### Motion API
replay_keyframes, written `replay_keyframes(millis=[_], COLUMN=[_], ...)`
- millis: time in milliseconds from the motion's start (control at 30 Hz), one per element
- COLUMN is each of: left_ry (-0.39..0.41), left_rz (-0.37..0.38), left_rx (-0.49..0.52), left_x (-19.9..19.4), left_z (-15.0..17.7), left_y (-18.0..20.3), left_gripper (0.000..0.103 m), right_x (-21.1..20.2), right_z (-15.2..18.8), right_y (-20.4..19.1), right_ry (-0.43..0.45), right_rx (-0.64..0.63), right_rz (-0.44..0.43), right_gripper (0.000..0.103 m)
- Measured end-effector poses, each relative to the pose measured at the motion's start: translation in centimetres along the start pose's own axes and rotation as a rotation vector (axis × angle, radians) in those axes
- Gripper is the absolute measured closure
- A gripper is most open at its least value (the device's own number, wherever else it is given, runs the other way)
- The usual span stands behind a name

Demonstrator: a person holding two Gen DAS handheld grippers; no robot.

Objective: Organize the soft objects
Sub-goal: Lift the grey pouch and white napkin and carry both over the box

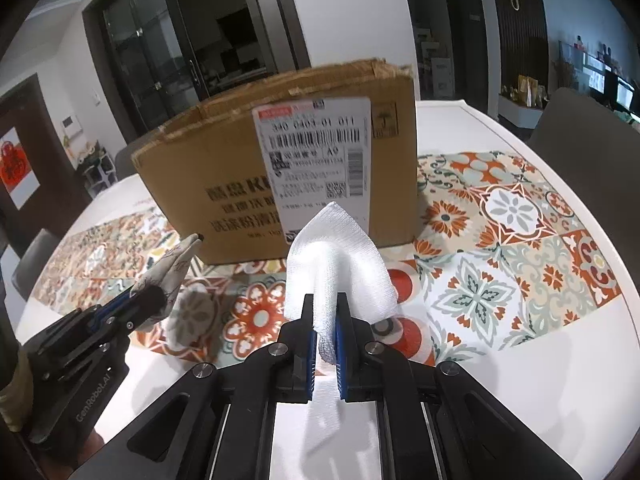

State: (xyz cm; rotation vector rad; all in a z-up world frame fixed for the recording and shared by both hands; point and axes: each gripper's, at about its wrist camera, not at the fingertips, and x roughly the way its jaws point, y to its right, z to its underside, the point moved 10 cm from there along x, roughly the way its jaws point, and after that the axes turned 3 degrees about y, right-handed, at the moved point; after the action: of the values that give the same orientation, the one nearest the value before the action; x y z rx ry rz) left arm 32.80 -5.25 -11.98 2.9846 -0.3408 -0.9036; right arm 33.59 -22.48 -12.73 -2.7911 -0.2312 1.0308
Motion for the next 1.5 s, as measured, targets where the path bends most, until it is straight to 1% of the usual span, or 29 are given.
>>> replay_keyframes(millis=[400, 600, 833, 1233, 1500], left_ry=[0.107, 0.176, 0.236, 0.328, 0.364], left_rz=[0.019, 0.029, 0.034, 0.046, 0.049], left_rx=[0.015, 0.032, 0.040, 0.056, 0.067], left_x=[-4.0, -6.1, -7.6, -8.3, -7.1], left_z=[-3.2, -5.4, -7.8, -12.3, -15.0], left_y=[0.5, 1.0, 1.2, 1.6, 1.9], left_gripper=[0.091, 0.091, 0.091, 0.091, 0.091], right_x=[-4.2, -6.3, -8.4, -9.8, -9.4], right_z=[-2.2, -4.0, -6.4, -10.6, -13.1], right_y=[-1.3, -1.7, -2.5, -3.2, -3.7], right_ry=[0.095, 0.162, 0.247, 0.343, 0.382], right_rx=[-0.011, -0.013, -0.037, -0.077, -0.110], right_rz=[-0.018, -0.026, -0.034, -0.049, -0.048], right_gripper=[0.094, 0.094, 0.094, 0.094, 0.094])
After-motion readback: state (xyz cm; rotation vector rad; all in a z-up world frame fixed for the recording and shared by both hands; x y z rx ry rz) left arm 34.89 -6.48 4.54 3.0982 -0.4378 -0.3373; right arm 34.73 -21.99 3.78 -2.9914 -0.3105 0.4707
